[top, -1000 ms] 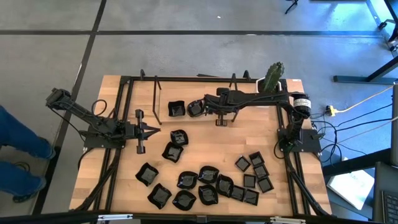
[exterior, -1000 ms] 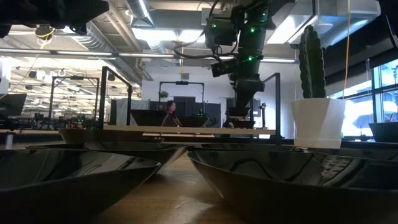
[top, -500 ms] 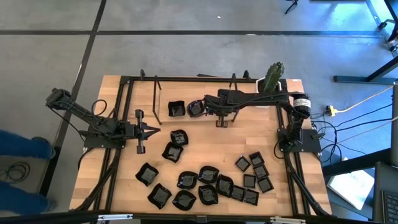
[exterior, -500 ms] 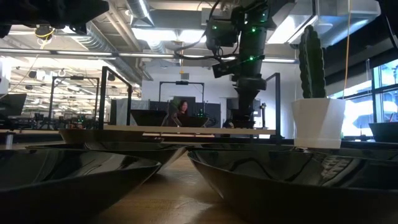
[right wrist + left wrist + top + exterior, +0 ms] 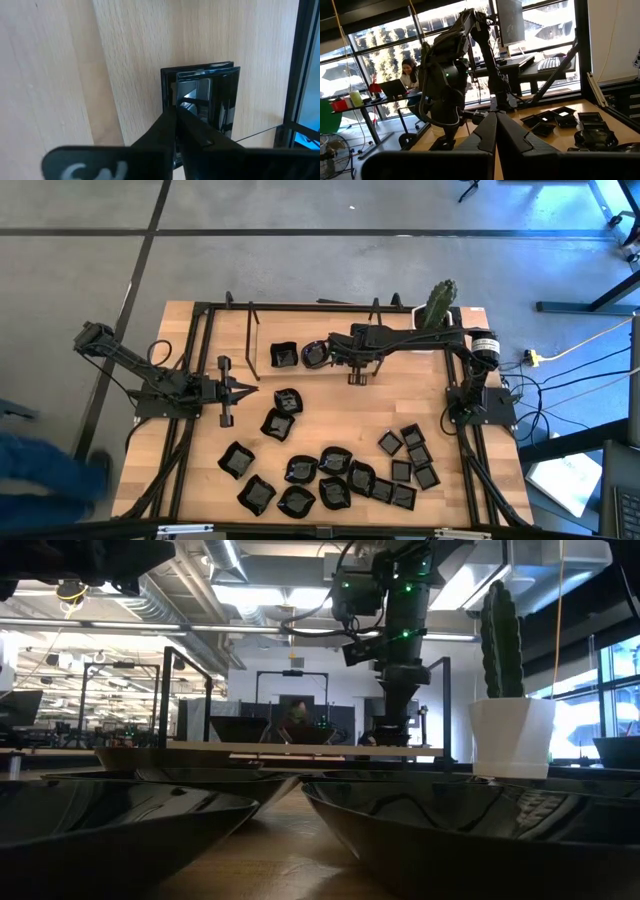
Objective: Pick & Place Mini shaped plates
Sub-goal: Stack the square plate on the top of the square plate on the shelf, then stack the top distorted square plate on the top of the distorted square plate on the shelf
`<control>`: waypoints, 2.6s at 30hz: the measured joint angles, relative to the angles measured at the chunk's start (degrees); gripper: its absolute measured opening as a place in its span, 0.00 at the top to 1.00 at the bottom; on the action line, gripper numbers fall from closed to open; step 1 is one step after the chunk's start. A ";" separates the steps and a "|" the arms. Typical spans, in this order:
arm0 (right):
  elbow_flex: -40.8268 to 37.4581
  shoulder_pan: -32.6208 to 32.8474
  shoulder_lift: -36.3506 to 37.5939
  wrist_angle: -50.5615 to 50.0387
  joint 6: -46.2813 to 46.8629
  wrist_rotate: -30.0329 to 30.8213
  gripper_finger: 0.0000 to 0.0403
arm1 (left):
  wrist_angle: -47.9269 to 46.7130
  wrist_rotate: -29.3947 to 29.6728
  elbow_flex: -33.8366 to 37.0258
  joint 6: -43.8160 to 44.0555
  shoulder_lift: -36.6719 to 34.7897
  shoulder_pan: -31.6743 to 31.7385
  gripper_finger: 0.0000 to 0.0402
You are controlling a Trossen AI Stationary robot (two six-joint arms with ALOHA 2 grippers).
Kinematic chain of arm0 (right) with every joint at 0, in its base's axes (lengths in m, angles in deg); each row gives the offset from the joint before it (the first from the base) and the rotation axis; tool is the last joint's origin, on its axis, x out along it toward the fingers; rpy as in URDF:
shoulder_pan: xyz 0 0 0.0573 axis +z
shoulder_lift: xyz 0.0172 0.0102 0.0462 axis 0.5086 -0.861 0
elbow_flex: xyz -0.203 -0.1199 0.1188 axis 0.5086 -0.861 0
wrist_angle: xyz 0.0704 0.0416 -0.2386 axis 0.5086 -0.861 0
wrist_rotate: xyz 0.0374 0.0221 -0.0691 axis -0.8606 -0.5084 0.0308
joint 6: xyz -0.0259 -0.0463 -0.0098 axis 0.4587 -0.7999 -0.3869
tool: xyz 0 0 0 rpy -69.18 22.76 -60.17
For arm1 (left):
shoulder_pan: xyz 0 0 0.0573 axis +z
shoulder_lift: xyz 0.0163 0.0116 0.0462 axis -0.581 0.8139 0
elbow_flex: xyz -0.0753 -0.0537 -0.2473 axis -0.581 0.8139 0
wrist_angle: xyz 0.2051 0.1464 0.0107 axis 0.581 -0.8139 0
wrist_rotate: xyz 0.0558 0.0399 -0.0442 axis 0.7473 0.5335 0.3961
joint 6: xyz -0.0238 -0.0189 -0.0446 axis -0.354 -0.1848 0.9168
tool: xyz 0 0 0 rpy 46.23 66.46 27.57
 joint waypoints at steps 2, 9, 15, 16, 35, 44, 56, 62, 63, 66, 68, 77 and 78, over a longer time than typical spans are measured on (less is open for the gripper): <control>0.00 0.00 0.00 0.00 0.15 0.00 0.93 | 0.00 0.00 0.00 0.00 0.01 0.00 0.98; 0.00 0.00 -0.02 -0.62 1.51 -0.02 0.78 | 0.00 0.02 0.00 -0.71 0.00 0.00 0.99; 0.00 0.00 -0.03 -1.74 1.58 0.02 0.71 | 0.00 0.02 0.00 -0.73 0.00 0.00 0.99; 0.00 0.00 -0.02 -1.81 1.84 0.02 0.71 | 0.00 0.02 0.00 -0.33 0.02 0.00 0.99; -11.41 11.16 19.91 33.36 -12.11 -22.97 0.86 | -0.44 0.39 0.00 -2.47 0.00 0.00 0.98; -36.25 14.73 45.02 51.52 -4.84 -34.34 0.99 | -0.46 0.42 0.00 -2.49 0.00 0.00 0.98; -62.21 17.09 55.04 79.61 -2.89 -40.08 0.99 | -0.20 3.32 0.00 -3.28 0.02 2.11 0.99; -64.67 17.09 54.97 80.75 -1.58 -42.91 0.99 | 0.04 7.50 0.00 -3.56 0.00 4.70 1.00; -64.67 17.09 54.98 80.86 -1.13 -42.93 0.99 | -0.10 7.75 0.00 -2.25 0.00 5.01 0.99; -64.67 17.09 54.99 79.82 -1.43 -42.91 0.99 | -0.44 5.99 0.00 1.44 0.02 5.20 0.98; -64.67 16.98 54.98 77.65 -3.85 -42.91 0.99 | -0.39 3.08 0.00 2.62 0.02 5.19 0.98; -63.04 14.42 55.13 77.78 -6.15 -42.84 0.99 | -14.48 8.16 -6.28 16.13 2.27 1.35 0.99; -63.04 14.28 55.11 77.43 -6.18 -42.84 0.99 | -16.50 8.57 -7.74 18.18 3.68 0.49 0.99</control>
